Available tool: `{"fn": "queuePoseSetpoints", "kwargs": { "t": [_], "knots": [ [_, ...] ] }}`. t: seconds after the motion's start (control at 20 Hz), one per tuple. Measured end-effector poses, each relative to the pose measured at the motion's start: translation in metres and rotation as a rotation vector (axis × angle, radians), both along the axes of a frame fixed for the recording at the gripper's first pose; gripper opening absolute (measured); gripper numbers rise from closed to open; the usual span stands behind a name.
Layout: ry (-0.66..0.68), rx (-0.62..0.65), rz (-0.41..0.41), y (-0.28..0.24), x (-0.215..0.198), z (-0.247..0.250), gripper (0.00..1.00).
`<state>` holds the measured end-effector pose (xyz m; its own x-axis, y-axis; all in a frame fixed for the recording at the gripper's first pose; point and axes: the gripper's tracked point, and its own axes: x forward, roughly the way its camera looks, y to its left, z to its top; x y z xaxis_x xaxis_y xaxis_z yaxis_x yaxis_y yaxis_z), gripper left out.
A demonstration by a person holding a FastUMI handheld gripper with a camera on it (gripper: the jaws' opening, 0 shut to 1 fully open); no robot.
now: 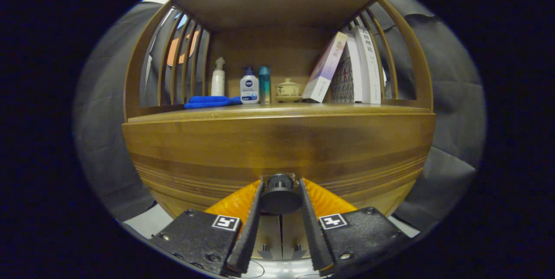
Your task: Pull open the drawer, take out the items inside it, and place them on the countertop above the cabinet.
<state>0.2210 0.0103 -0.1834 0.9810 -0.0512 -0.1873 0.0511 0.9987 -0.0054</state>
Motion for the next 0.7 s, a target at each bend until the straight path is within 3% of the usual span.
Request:
{"fn": "queuePoseSetpoints", "kwargs": {
  "t": [0.35, 0.7],
  "knots": [
    [0.038, 0.031, 0.029, 0.0, -0.004, -0.001, 0.39],
    [0.052, 0.026, 0.03, 0.0, -0.041, -0.002, 0.35]
  ]
}}
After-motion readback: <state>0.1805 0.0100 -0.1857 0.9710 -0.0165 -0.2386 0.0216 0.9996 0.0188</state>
